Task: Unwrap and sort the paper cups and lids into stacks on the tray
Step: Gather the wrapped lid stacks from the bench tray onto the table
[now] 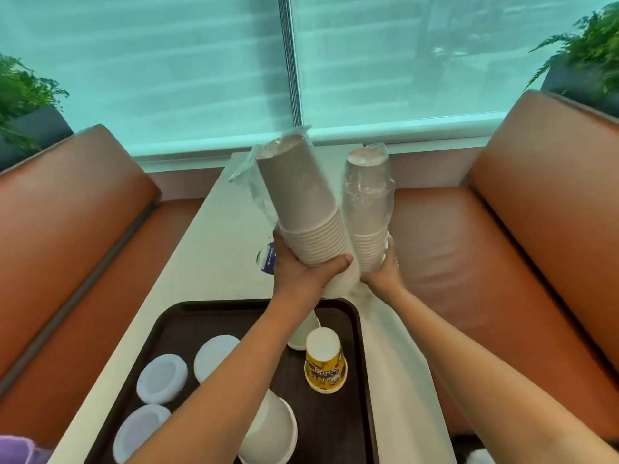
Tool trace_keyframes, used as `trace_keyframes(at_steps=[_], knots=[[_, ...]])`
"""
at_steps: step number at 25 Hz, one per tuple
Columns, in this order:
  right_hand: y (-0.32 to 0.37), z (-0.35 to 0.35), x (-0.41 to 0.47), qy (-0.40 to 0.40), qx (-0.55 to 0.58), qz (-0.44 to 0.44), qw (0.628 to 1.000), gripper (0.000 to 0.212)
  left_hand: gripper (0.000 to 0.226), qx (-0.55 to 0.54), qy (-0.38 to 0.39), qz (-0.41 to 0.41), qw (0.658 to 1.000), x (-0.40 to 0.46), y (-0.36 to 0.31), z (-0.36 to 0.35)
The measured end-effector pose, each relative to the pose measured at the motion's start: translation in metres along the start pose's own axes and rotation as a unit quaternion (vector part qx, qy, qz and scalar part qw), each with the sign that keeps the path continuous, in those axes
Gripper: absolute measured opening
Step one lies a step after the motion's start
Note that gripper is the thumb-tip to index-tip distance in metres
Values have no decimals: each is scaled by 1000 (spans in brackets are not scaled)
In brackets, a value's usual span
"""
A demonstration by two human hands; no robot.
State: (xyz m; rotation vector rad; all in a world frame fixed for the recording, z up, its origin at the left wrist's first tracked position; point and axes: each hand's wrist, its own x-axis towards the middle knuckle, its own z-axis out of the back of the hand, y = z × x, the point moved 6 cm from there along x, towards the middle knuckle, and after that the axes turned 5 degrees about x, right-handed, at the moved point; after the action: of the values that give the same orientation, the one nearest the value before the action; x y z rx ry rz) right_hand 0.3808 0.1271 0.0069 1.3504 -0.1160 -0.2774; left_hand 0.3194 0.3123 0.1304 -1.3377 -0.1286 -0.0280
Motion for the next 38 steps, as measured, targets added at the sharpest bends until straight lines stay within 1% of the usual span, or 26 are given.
trace_keyframes(at_steps=[2, 4, 6, 8, 11, 13, 14, 15, 16, 17, 18, 19, 20, 21, 22, 23, 24, 26, 28, 30, 31, 34, 36, 38], knots=[[-7, -8, 18, 9, 22, 7, 1000, 118, 106, 12, -7, -1, 1000, 9, 4, -2], [-7, -12, 36, 11, 22, 15, 1000, 105, 101, 20, -5, -4, 1000, 16, 3, 0], [-8, -18, 55, 11, 14, 16, 1000, 96, 104, 23, -8, -8, 1000, 24, 5, 3], [-7, -23, 70, 9, 9, 19, 1000, 94, 109, 22, -17, -10, 1000, 30, 10, 6], [-5, -31, 86, 9, 1, 16, 1000, 94, 108, 24, -25, -5, 999, 34, 19, 9], [-1, -31, 80, 7, 13, 5, 1000, 95, 109, 33, -17, -6, 999, 34, 21, 9], [2, -26, 70, -15, 20, -2, 1000, 93, 109, 38, -10, -7, 999, 34, 23, 8], [6, -17, 54, -42, 46, -6, 998, 86, 109, 40, 0, -6, 999, 33, 24, 5], [12, -7, 35, -56, 106, 11, 993, 76, 108, 39, 11, -3, 999, 31, 24, 1], [21, 3, 14, -43, 178, 47, 982, 67, 109, 39, 19, -2, 999, 29, 23, -3], [33, 12, -7, -5, 221, 83, 972, 65, 109, 39, 27, -2, 999, 26, 21, -7], [47, 19, -30, 61, 228, 119, 964, 68, 109, 40, 35, -4, 999, 24, 20, -11], [63, 22, -51, 135, 191, 151, 961, 73, 107, 44, 44, -8, 998, 23, 19, -17], [75, 21, -68, 188, 128, 174, 958, 77, 106, 48, 56, -14, 997, 22, 19, -23], [80, 19, -78, 210, 68, 188, 957, 81, 105, 50, 73, -16, 996, 21, 19, -31], [82, 17, -81, 207, 36, 185, 960, 86, 104, 48, 92, -14, 994, 19, 21, -38], [83, 15, -82, 181, 34, 174, 967, 91, 102, 44, 110, -11, 993, 17, 21, -46], [77, 14, -75, 103, 46, 167, 980, 97, 95, 47, 138, 2, 989, 15, 20, -57], [64, 14, -64, 48, 64, 141, 987, 92, 92, 65, 180, 22, 981, 17, 22, -64], [45, 16, -51, 16, 74, 114, 991, 85, 88, 77, 223, 57, 970, 20, 27, -68], [35, 16, -46, 8, 76, 111, 991, 85, 87, 90, 232, 72, 966, 21, 29, -69], [4, 14, -33, -31, 80, 100, 991, 85, 81, 161, 216, 88, 959, 20, 30, -64], [-16, 11, -25, -51, 64, 83, 993, 86, 70, 250, 194, 57, 947, 19, 28, -54], [-31, 9, -17, -63, 38, 68, 995, 91, 57, 328, 195, 24, 924, 16, 29, -44]])
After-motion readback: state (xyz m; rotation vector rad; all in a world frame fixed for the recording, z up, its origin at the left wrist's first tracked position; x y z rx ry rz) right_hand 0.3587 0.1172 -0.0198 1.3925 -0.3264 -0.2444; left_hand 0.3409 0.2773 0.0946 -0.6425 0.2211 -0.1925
